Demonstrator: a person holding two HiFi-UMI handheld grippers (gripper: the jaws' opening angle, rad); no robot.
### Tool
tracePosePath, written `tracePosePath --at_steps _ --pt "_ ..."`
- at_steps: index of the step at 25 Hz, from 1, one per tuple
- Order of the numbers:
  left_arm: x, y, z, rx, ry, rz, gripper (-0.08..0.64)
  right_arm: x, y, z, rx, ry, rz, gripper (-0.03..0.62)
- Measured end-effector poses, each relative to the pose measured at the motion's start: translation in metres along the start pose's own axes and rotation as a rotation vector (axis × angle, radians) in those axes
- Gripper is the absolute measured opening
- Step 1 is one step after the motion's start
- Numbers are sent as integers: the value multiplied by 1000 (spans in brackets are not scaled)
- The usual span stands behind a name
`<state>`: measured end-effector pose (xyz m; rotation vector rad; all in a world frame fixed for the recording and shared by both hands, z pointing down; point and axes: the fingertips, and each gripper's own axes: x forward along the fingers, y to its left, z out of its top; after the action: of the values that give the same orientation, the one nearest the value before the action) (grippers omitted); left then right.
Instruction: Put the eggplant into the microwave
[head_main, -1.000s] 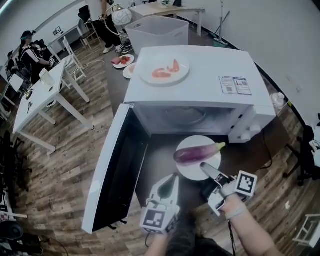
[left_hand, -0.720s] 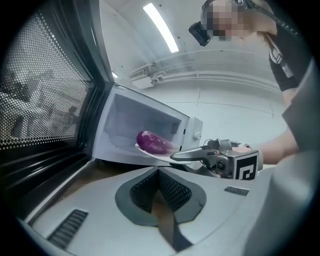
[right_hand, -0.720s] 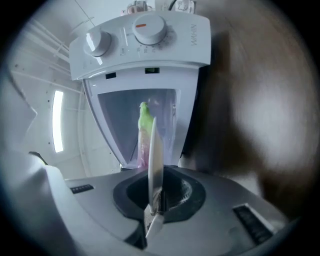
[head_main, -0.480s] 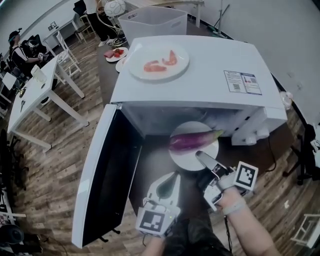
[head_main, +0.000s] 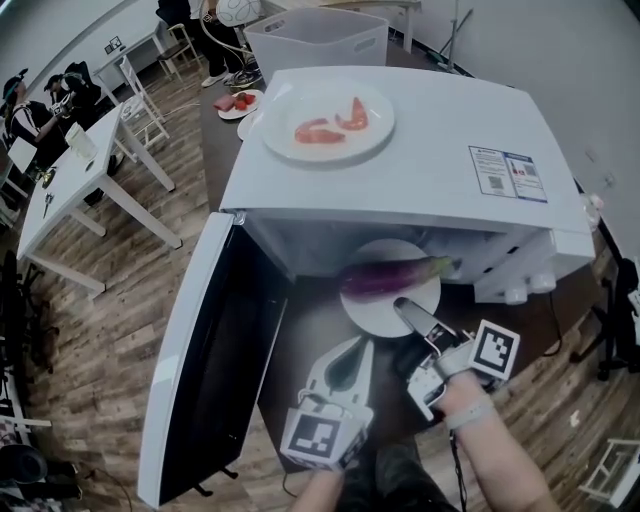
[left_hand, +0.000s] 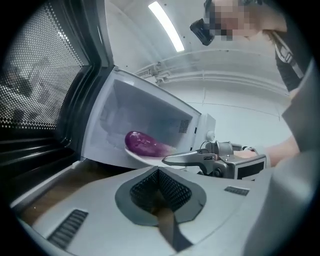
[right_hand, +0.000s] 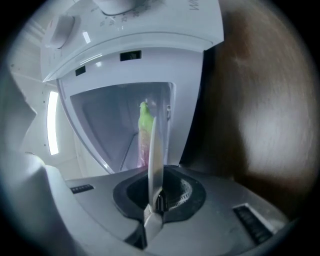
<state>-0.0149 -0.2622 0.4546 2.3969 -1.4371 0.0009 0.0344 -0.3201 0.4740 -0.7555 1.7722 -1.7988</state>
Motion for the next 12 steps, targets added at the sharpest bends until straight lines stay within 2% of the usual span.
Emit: tracePosePath --at_steps 5,12 --pt "8 -3 -3 -3 10 -29 0 7 -2 4 0 -3 4 18" --pt "19 0 2 -11 -4 -29 0 14 -1 11 15 -24 8 18"
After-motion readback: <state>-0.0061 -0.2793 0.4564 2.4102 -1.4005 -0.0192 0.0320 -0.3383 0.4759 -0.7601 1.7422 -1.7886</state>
